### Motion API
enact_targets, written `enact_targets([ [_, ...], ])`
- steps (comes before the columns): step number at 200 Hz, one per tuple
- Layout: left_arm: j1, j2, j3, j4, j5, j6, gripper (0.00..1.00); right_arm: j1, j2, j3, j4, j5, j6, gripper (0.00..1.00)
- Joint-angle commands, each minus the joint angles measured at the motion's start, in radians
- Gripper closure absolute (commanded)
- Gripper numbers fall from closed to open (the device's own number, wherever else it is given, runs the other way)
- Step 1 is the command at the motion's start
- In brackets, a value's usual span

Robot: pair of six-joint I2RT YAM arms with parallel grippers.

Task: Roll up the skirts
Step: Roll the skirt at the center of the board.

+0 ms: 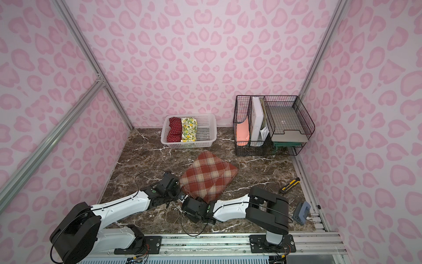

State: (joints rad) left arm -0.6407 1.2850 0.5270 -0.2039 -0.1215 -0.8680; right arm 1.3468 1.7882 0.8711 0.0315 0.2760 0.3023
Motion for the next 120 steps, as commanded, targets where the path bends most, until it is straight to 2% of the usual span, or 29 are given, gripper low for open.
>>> enact_targets([
  [1, 0.0, 0.001, 0.003, -0.033, 0.009, -0.001, 1.0, 0.021, 0.071, 0.01, -0.25, -0.042, 0.018, 0.43],
  [22, 0.001, -0.014, 0.013, -0.052, 0.01, 0.004, 1.0, 0.037, 0.138, 0.043, -0.303, -0.013, 0.033, 0.47],
  [35, 0.001, -0.024, 0.016, -0.063, 0.008, 0.006, 1.0, 0.037, 0.162, 0.046, -0.32, -0.014, 0.044, 0.54],
  [65, 0.011, -0.041, 0.024, -0.09, -0.003, 0.007, 1.0, 0.036, 0.177, 0.04, -0.336, -0.067, 0.064, 0.84],
  [72, 0.016, -0.046, 0.028, -0.099, -0.005, 0.009, 0.84, 0.034, 0.167, 0.034, -0.326, -0.103, 0.063, 0.89],
  [92, 0.038, -0.083, 0.044, -0.143, -0.027, 0.021, 0.44, 0.013, 0.118, 0.015, -0.278, -0.239, 0.058, 0.96],
  [109, 0.076, -0.155, 0.068, -0.215, -0.059, 0.049, 0.22, -0.018, 0.064, 0.004, -0.231, -0.396, 0.06, 0.99],
  [117, 0.096, -0.202, 0.078, -0.25, -0.066, 0.064, 0.03, -0.042, 0.043, -0.001, -0.199, -0.483, 0.063, 1.0],
  [120, 0.102, -0.22, 0.082, -0.263, -0.068, 0.072, 0.02, -0.049, 0.033, -0.004, -0.187, -0.516, 0.068, 1.0],
])
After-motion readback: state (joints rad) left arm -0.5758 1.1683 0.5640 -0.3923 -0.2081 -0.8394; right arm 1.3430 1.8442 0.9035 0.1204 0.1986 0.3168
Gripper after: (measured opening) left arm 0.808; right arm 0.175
